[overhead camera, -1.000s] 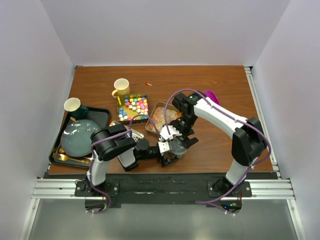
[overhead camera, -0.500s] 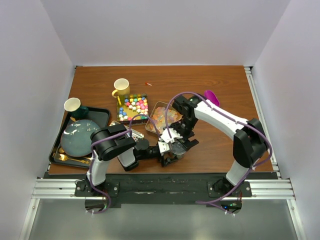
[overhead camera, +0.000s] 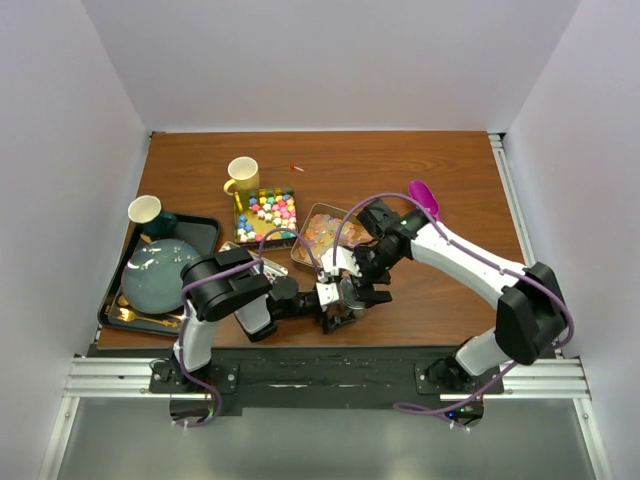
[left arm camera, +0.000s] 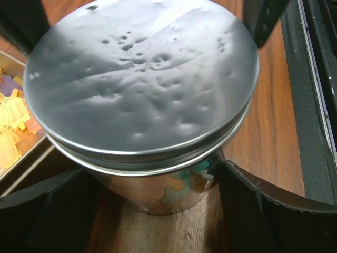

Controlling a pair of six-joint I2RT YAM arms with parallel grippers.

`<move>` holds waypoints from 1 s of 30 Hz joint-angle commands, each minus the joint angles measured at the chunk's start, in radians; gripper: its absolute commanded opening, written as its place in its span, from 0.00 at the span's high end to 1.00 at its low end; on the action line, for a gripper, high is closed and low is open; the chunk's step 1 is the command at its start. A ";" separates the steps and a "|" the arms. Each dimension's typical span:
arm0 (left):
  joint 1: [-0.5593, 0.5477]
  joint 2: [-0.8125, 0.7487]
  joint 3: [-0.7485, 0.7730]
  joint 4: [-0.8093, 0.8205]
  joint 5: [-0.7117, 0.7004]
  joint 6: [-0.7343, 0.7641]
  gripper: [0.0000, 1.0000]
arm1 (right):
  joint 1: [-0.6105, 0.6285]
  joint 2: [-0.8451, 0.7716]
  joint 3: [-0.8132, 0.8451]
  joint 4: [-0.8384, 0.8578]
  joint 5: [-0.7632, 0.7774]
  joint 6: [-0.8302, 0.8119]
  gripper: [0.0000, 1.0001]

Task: Pack the candies
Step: Screw the bottle lid onto the packing bottle.

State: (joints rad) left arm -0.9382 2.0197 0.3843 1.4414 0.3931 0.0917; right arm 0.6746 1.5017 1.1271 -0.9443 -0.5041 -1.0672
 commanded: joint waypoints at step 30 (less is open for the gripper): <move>0.013 0.007 -0.007 -0.101 -0.025 0.028 1.00 | -0.116 -0.241 0.094 -0.108 -0.054 0.230 0.01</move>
State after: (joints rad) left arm -0.9295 2.0163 0.3912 1.4292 0.3820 0.0910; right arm 0.5617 1.3056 1.1839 -1.0607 -0.3622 -0.5434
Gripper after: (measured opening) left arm 0.898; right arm 0.986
